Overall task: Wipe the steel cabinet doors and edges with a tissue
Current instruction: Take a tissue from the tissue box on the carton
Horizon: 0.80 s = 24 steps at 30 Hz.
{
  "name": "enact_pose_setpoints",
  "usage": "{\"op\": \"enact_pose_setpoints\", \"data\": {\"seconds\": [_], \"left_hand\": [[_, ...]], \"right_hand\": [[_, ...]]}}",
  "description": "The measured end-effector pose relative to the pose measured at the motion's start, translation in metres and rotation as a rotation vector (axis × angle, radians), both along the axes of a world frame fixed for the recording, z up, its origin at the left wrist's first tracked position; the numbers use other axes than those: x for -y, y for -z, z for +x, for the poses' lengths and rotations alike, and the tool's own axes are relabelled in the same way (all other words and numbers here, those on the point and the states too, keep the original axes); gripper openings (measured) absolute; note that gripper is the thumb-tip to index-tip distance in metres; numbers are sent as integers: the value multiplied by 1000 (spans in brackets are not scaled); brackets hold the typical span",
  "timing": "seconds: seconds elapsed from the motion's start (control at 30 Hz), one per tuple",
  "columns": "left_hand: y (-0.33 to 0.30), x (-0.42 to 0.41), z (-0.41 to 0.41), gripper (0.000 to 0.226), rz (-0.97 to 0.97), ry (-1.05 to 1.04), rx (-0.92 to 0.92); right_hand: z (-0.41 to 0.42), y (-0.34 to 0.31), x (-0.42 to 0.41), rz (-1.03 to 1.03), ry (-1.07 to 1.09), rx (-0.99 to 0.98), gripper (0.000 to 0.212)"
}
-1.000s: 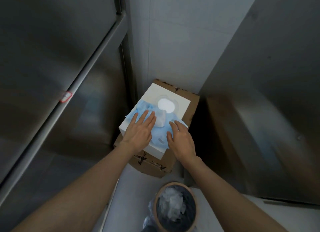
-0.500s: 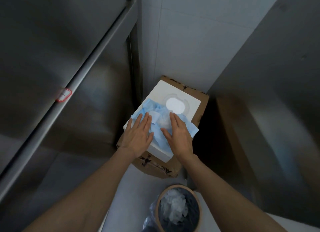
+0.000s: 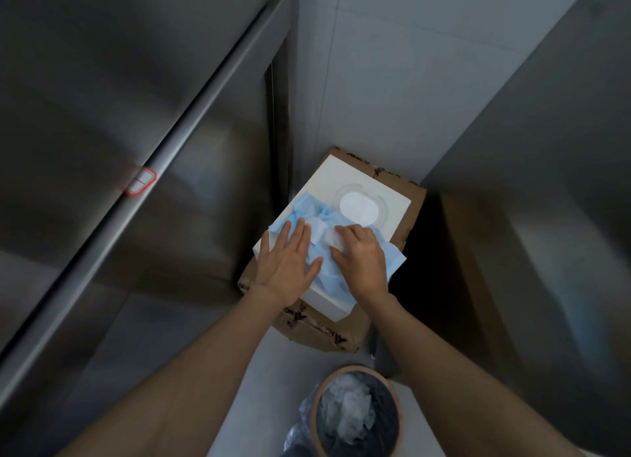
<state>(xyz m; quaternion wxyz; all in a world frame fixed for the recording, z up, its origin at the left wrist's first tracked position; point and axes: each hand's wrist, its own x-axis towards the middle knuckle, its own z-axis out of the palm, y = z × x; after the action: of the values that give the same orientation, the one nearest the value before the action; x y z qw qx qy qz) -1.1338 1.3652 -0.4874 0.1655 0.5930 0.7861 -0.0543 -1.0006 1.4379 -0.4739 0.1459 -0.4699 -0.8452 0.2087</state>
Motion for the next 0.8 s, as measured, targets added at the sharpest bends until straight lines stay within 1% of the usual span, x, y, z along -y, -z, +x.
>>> {"op": "enact_pose_setpoints", "data": {"seconds": [0.1,0.27,0.47,0.63,0.8], "left_hand": [[0,0,1,85,-16,-6,0],[0,0,3,92,-3,-23,16],[-10,-1,3,89,13,-35,50],[-30,-4,7,83,65,-40,49],[-71,0,14,78,149,-55,16]], "right_hand": [[3,-3,-3,-5,-30,14,32],[8,-15,-6,14,7,-76,32],[21,-44,-9,35,40,-155,34],[31,-75,-9,26,122,-231,34],[43,-113,-7,95,128,-315,30]]}}
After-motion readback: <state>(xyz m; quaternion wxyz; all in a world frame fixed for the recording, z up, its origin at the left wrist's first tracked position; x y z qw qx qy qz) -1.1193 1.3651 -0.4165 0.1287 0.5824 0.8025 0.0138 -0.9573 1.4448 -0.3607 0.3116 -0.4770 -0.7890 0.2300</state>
